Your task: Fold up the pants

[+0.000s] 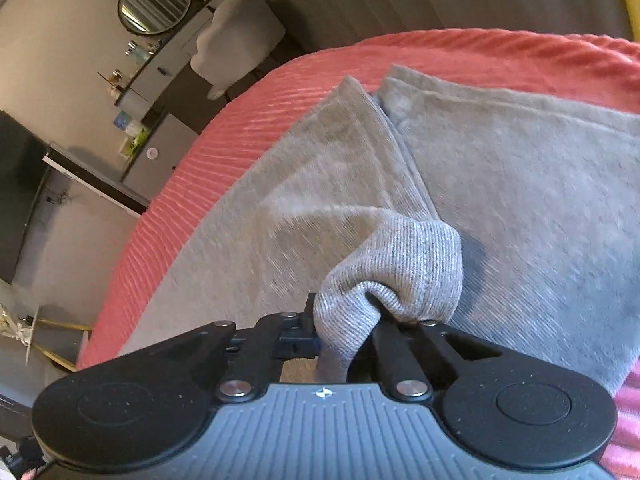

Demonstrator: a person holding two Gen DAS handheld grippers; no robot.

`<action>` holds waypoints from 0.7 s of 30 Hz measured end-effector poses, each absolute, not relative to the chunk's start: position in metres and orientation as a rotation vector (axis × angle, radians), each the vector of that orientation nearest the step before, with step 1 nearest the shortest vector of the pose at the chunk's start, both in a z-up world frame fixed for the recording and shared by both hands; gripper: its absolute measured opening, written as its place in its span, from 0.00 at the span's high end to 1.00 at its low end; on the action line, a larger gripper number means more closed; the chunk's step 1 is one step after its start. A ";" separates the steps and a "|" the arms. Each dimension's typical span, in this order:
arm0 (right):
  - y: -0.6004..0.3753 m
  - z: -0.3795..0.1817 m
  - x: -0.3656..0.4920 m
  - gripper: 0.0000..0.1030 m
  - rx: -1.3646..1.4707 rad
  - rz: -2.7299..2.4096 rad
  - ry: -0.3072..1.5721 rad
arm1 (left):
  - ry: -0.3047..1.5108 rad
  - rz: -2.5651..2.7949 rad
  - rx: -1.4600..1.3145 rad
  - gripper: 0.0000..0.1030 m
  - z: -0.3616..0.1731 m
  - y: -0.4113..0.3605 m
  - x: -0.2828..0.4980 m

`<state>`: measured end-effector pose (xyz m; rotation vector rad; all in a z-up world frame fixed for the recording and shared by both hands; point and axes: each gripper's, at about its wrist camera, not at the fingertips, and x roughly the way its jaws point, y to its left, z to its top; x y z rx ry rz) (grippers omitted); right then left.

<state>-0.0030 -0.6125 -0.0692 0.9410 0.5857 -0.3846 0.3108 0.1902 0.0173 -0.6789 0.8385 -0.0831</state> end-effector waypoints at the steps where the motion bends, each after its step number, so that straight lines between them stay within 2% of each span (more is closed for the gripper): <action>1: -0.613 -0.062 -0.004 0.95 0.940 -0.379 0.570 | 0.813 -0.101 -0.685 0.94 0.029 0.194 0.297; 5: -0.616 -0.020 -0.020 0.96 0.914 -0.312 0.445 | 0.689 -0.171 -0.687 0.94 0.079 0.209 0.211; 8: -0.621 0.010 -0.045 0.96 0.866 -0.302 0.361 | 0.619 -0.188 -0.640 0.93 0.096 0.220 0.123; 10: -0.632 0.019 -0.068 0.96 0.838 -0.333 0.322 | 0.626 -0.181 -0.636 0.93 0.085 0.225 0.076; 12: -0.642 0.011 -0.084 0.95 0.825 -0.363 0.336 | 0.701 -0.162 -0.609 0.85 0.053 0.226 0.048; 16: -0.644 -0.038 -0.085 0.95 0.738 -0.479 0.537 | 0.971 -0.012 -0.626 0.83 -0.035 0.240 0.037; 18: -0.641 -0.061 -0.085 0.94 0.766 -0.509 0.600 | 0.921 -0.027 -0.719 0.79 -0.044 0.253 0.027; 19: -0.639 -0.066 -0.087 0.94 0.787 -0.518 0.593 | 0.903 -0.028 -0.748 0.66 -0.042 0.257 0.025; 20: -0.638 -0.068 -0.089 0.89 0.809 -0.523 0.573 | 0.868 -0.018 -0.761 0.51 -0.036 0.262 0.023; 21: -0.637 -0.068 -0.090 0.82 0.829 -0.519 0.560 | 0.843 0.003 -0.756 0.47 -0.032 0.265 0.022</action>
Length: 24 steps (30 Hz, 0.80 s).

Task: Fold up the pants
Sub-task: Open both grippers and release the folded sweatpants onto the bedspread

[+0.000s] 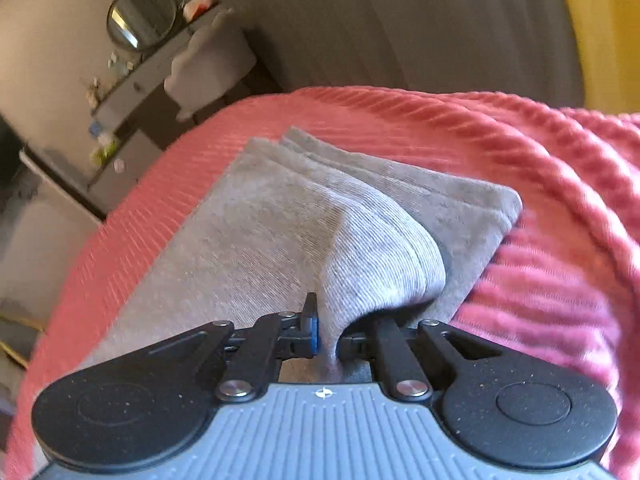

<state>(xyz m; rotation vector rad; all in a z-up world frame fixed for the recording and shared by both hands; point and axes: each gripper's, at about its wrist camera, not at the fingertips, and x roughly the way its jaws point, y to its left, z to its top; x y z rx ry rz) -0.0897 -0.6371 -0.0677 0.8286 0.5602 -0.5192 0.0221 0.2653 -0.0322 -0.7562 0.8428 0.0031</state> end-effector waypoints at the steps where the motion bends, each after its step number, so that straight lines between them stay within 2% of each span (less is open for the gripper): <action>1: -0.638 -0.068 -0.089 0.66 0.861 -0.501 0.548 | 0.825 0.027 -0.741 0.43 -0.027 0.267 0.022; 2: -0.639 -0.070 -0.088 0.55 0.895 -0.479 0.531 | 0.826 0.037 -0.724 0.40 -0.024 0.268 0.024; 4: -0.640 -0.070 -0.080 0.54 0.935 -0.479 0.520 | 0.822 0.042 -0.729 0.39 -0.021 0.272 0.022; 6: -0.640 -0.067 -0.072 0.72 0.927 -0.492 0.520 | 0.812 0.040 -0.747 0.35 -0.021 0.272 0.018; 7: -0.641 -0.066 -0.067 0.96 0.923 -0.491 0.531 | 0.815 0.043 -0.748 0.35 -0.022 0.272 0.017; 11: -0.647 -0.051 -0.065 0.96 0.923 -0.503 0.509 | 0.821 0.062 -0.728 0.35 -0.022 0.262 0.024; 14: -0.647 -0.011 -0.086 0.96 0.892 -0.453 0.357 | 0.779 0.045 -0.730 0.35 -0.013 0.258 0.018; 17: -0.634 0.007 -0.108 0.96 0.757 -0.481 0.299 | 0.745 0.039 -0.700 0.33 -0.006 0.250 0.016; 19: -0.637 -0.011 -0.114 0.96 0.675 -0.558 0.356 | 0.746 0.034 -0.679 0.33 -0.006 0.245 0.017; 22: -0.660 -0.065 -0.105 0.89 0.743 -0.641 0.589 | 0.770 0.058 -0.650 0.33 -0.008 0.243 0.020; 23: -0.662 -0.072 -0.109 0.88 0.758 -0.648 0.592 | 0.771 0.073 -0.656 0.33 -0.006 0.244 0.018; 24: -0.661 -0.071 -0.117 0.81 0.777 -0.642 0.543 | 0.757 0.093 -0.666 0.33 -0.004 0.247 0.014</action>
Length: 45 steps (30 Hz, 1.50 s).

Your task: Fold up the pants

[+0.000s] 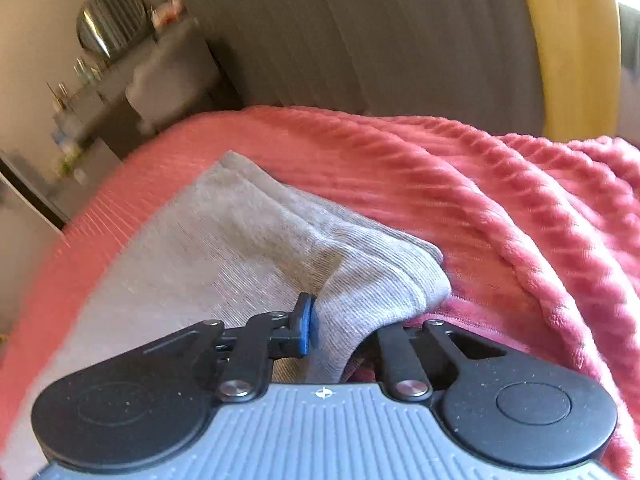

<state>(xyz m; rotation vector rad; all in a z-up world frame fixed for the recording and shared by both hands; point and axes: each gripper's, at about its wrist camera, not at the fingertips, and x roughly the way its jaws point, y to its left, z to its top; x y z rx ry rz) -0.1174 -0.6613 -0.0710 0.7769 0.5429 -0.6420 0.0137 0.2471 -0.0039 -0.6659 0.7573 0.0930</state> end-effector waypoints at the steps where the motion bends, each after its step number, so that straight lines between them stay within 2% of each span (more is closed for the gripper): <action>1: -0.659 -0.064 -0.125 0.66 0.771 -0.678 0.506 | 0.738 0.118 -0.672 0.33 -0.001 0.250 0.009; 2: -0.657 -0.059 -0.129 0.55 0.749 -0.713 0.491 | 0.720 0.144 -0.671 0.33 0.003 0.252 0.005; 4: -0.649 -0.041 -0.134 0.53 0.676 -0.784 0.457 | 0.675 0.183 -0.634 0.32 0.011 0.250 -0.001; 7: -0.625 -0.014 -0.125 0.51 0.582 -0.729 0.403 | 0.637 0.128 -0.557 0.25 0.022 0.234 0.004; 9: -0.598 0.001 -0.111 0.42 0.529 -0.639 0.387 | 0.654 0.060 -0.521 0.23 0.023 0.213 0.016; 10: -0.578 0.006 -0.097 0.32 0.519 -0.549 0.391 | 0.676 0.021 -0.516 0.21 0.020 0.203 0.023; 11: -0.559 0.008 -0.083 0.27 0.519 -0.461 0.409 | 0.693 -0.009 -0.514 0.21 0.016 0.195 0.029; 14: -0.483 0.004 -0.033 0.21 0.470 -0.169 0.523 | 0.771 -0.056 -0.472 0.21 -0.001 0.173 0.051; 17: -0.404 -0.015 0.006 0.07 0.358 0.050 0.655 | 0.894 -0.005 -0.445 0.24 -0.025 0.167 0.068; 20: -0.350 -0.051 0.038 0.05 0.228 0.073 0.829 | 0.908 -0.008 -0.526 0.25 -0.030 0.183 0.069; 23: -0.325 -0.062 0.040 0.05 0.043 0.022 0.811 | 0.897 -0.025 -0.569 0.26 -0.033 0.193 0.067; 28: -0.334 -0.058 0.056 0.05 0.055 0.055 0.860 | 0.909 -0.058 -0.542 0.26 -0.030 0.192 0.066; 31: -0.336 -0.060 0.066 0.05 0.041 0.037 0.876 | 0.910 -0.072 -0.502 0.30 -0.027 0.197 0.063; 36: -0.332 -0.052 0.091 0.05 0.059 -0.045 0.967 | 0.846 0.003 -0.350 0.27 -0.014 0.207 0.056; 43: -0.305 -0.025 0.113 0.06 0.133 0.000 0.877 | 0.852 0.127 -0.226 0.26 -0.016 0.224 0.048; 45: -0.289 -0.023 0.120 0.07 0.094 0.025 0.863 | 0.867 0.174 -0.199 0.22 -0.015 0.227 0.043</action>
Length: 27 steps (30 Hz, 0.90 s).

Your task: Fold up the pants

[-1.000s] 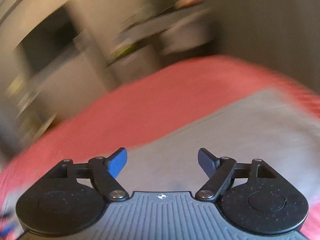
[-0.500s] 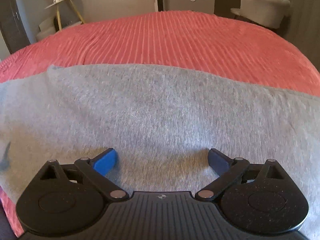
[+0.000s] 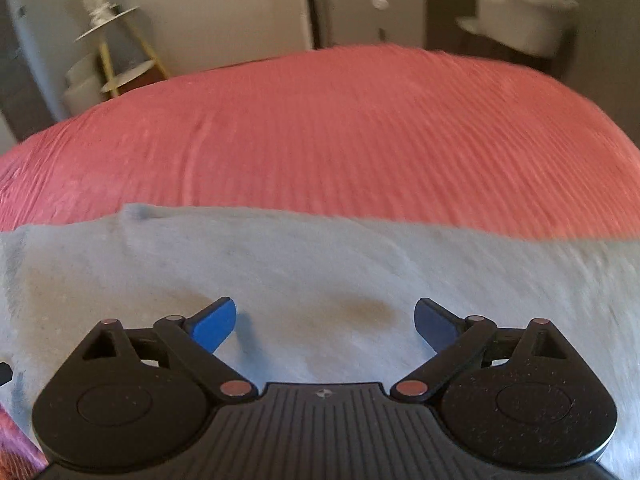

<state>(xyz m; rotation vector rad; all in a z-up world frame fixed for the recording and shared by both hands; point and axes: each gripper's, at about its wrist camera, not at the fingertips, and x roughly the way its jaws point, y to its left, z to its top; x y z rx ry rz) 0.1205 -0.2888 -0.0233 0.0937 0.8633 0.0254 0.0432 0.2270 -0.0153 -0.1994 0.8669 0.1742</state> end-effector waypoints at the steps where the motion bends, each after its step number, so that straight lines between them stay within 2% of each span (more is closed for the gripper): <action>1: -0.279 -0.023 0.125 0.08 0.074 0.042 0.861 | 0.875 0.204 -0.187 0.22 -0.016 0.229 0.042; 3: -0.264 -0.020 0.131 0.15 0.067 0.079 0.853 | 0.878 0.235 -0.183 0.21 -0.015 0.235 0.039; 5: -0.249 -0.014 0.137 0.30 0.072 0.121 0.832 | 0.868 0.254 -0.170 0.21 -0.010 0.233 0.036; 7: -0.238 -0.008 0.148 0.40 0.106 0.181 0.820 | 0.846 0.285 -0.116 0.20 -0.005 0.229 0.033; 12: -0.217 -0.001 0.183 0.41 0.195 0.267 0.841 | 0.849 0.330 -0.019 0.19 -0.003 0.228 0.025; 18: -0.197 -0.026 0.218 0.42 0.283 0.372 0.962 | 0.883 0.360 -0.049 0.19 -0.008 0.242 0.023; 19: -0.192 -0.029 0.219 0.46 0.281 0.386 0.977 | 0.882 0.356 -0.051 0.19 -0.008 0.242 0.023; 22: -0.173 -0.035 0.223 0.85 0.196 0.377 0.967 | 0.888 0.346 -0.041 0.19 -0.010 0.242 0.029; 23: -0.168 -0.036 0.227 0.92 0.189 0.369 0.964 | 0.891 0.345 -0.040 0.19 -0.011 0.242 0.029; 27: -0.180 -0.015 0.219 1.00 0.252 0.356 0.824 | 0.894 0.341 -0.053 0.19 -0.013 0.245 0.031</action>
